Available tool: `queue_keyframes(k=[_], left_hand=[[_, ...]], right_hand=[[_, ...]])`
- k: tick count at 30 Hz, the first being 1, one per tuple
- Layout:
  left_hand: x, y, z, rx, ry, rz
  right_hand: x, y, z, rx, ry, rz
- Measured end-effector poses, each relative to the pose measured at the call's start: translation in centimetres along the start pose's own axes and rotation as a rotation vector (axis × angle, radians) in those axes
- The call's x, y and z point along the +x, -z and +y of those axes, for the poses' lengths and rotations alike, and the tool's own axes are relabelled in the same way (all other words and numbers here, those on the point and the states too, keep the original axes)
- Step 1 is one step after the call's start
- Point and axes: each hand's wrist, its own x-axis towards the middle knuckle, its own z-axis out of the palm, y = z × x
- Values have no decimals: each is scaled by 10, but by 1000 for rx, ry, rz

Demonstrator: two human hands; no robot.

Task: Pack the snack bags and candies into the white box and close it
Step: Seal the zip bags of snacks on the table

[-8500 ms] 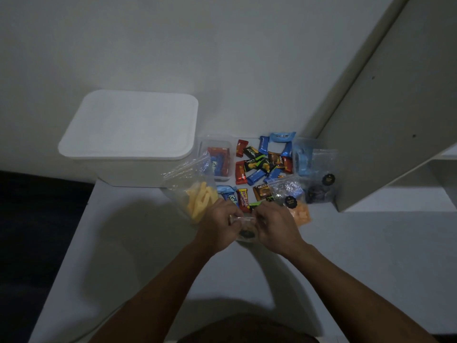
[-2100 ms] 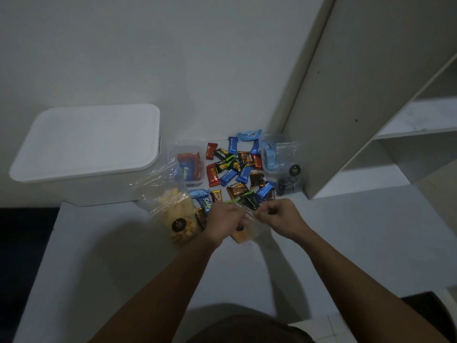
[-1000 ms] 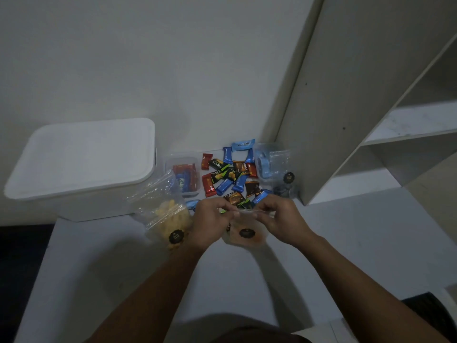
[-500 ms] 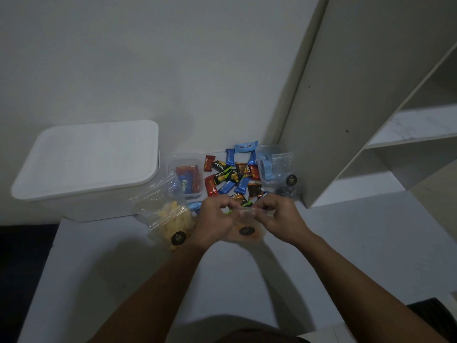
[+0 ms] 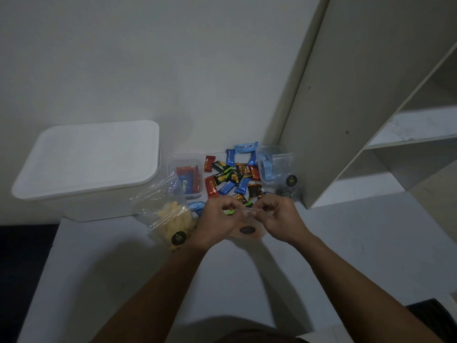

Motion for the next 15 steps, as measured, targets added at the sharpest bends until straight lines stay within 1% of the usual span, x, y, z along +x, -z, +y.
queue_keyframes(k=[3, 6, 9, 15], left_hand=[[0, 3, -3, 1, 0, 41], [0, 3, -5, 41, 25, 93], [-1, 3, -6, 60, 50, 101], [0, 1, -7, 43, 46, 80]], right_hand=[[0, 0, -1, 4, -18, 9], [0, 0, -4, 19, -22, -23], [0, -1, -5, 12, -9, -26], [1, -5, -5, -96, 10, 20]])
